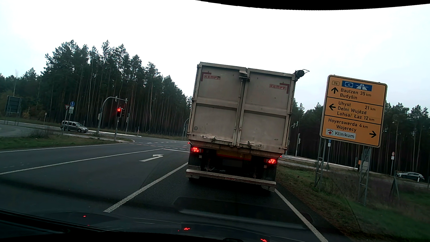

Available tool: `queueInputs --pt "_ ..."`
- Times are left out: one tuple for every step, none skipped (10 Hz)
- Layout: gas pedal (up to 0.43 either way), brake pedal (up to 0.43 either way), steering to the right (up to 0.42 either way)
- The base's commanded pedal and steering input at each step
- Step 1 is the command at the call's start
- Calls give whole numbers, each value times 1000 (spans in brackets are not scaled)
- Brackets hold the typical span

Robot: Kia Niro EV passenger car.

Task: Follow the waypoints while adhering to traffic rules and regulations

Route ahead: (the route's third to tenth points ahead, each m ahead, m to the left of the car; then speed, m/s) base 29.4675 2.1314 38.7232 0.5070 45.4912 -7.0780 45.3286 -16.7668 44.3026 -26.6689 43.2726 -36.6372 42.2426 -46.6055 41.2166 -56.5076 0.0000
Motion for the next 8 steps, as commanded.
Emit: queueInputs --pt "0 354 -2" --pt "0 354 -2" --pt "0 354 -2" --pt "0 354 -2" --pt "0 354 -1" --pt "0 354 -2" --pt "0 354 -1" --pt "0 354 -2"
